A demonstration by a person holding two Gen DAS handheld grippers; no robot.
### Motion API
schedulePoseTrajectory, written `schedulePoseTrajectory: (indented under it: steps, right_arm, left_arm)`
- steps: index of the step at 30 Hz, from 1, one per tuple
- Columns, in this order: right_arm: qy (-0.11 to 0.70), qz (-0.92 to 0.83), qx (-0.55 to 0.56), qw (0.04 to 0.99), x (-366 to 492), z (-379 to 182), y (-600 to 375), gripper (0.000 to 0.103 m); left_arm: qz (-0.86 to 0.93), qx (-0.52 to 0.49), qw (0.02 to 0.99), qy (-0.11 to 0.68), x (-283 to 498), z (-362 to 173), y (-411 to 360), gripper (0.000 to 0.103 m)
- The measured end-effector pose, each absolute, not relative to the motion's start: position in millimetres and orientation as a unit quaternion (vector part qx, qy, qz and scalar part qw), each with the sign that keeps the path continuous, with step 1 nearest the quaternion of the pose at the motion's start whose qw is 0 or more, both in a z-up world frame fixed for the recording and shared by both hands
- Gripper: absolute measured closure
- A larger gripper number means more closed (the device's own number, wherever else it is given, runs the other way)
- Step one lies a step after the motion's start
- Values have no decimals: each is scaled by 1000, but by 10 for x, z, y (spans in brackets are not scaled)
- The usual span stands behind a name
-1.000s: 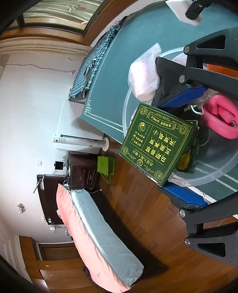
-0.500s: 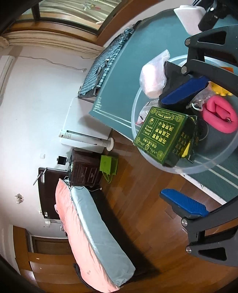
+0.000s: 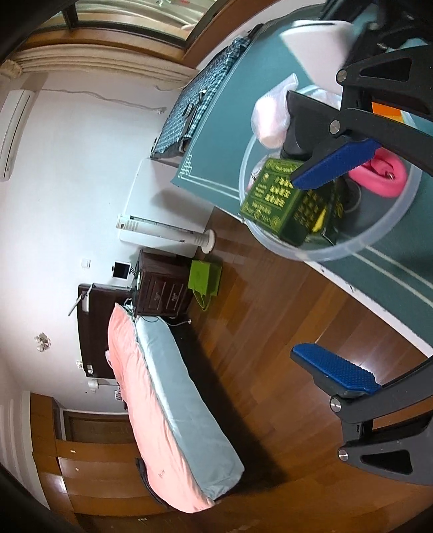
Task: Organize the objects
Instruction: 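Release the green box into the basin with the left tool while the right tool carries the foam block over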
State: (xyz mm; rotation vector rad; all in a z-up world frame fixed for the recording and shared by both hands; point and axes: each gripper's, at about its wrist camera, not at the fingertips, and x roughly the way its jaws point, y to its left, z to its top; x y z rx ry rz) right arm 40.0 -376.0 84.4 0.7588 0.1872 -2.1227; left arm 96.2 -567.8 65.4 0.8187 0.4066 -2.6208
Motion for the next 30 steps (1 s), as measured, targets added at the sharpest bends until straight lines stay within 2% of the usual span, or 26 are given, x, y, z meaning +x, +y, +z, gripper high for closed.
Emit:
schedulePoseTrajectory:
  steps: [5,8,30]
  right_arm:
    - [71,-857,299,415,282,854,-3879,42]
    - [63,-860,299,408,246,849,-3898,32]
    - [60,-866,316,383,447,709,-3334,32]
  left_arm:
    - [-925,296,186,148,972,596,-5710,7]
    - [-923,301,189,147,949,559,-5709,7]
    - [-921,308,191,145,1034,507,-5648,7]
